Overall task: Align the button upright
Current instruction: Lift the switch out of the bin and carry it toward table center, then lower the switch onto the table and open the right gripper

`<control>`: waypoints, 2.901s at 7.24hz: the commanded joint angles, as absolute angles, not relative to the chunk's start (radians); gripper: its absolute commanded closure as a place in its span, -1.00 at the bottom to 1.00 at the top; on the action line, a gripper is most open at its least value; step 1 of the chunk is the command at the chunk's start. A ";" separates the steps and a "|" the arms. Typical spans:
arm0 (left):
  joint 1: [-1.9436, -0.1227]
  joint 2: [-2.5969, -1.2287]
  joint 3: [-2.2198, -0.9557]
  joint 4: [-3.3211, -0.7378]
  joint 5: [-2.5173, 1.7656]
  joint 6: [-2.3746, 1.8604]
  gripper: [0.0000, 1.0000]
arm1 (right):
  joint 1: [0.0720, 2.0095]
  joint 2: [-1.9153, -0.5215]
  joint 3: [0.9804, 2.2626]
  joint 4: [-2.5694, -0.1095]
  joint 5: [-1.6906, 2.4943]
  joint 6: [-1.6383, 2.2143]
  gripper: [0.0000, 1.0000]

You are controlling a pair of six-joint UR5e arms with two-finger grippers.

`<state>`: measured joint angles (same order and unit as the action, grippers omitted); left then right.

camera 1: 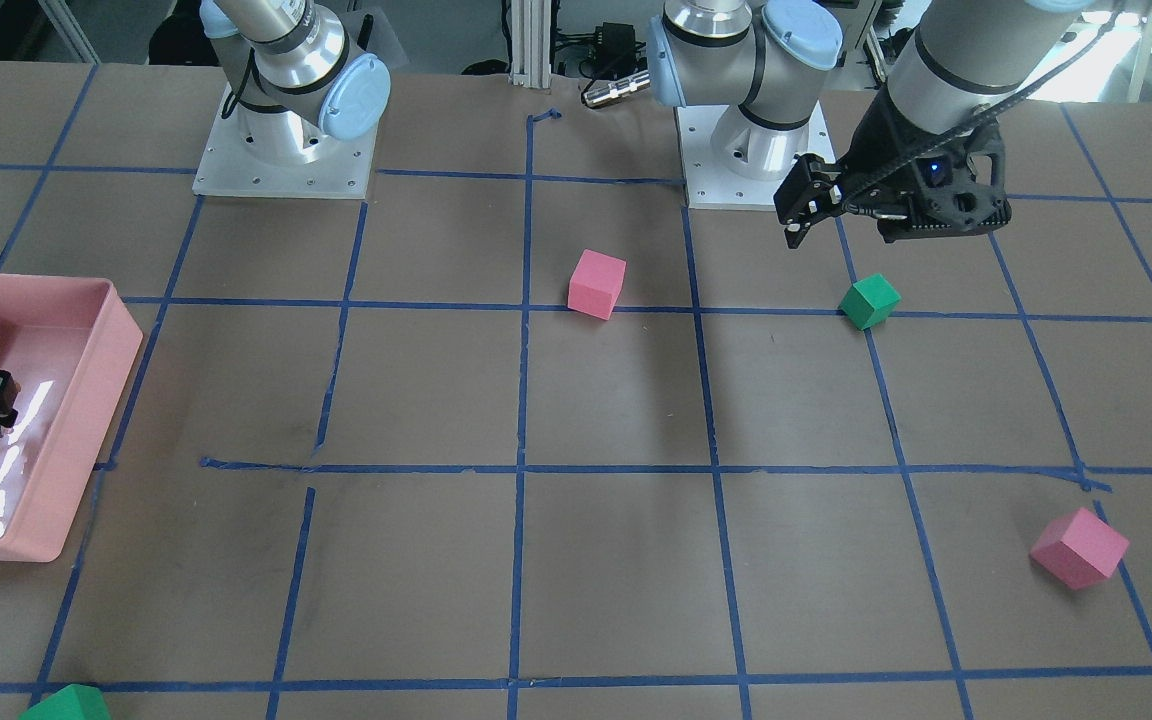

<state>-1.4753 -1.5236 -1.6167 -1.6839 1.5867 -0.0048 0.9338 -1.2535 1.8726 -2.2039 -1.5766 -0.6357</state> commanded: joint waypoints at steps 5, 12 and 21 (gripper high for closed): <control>-1.476 -1.523 -1.618 -1.683 1.586 -0.002 -1.00 | 1.407 -1.327 1.532 -1.763 -1.585 -0.227 1.00; -1.468 -1.526 -1.620 -1.593 1.583 0.018 -1.00 | 1.928 -1.074 1.575 -2.171 -1.555 0.354 1.00; -1.485 -1.551 -1.658 -1.505 1.546 0.072 -1.00 | 1.970 -0.973 1.631 -2.330 -1.559 0.295 0.64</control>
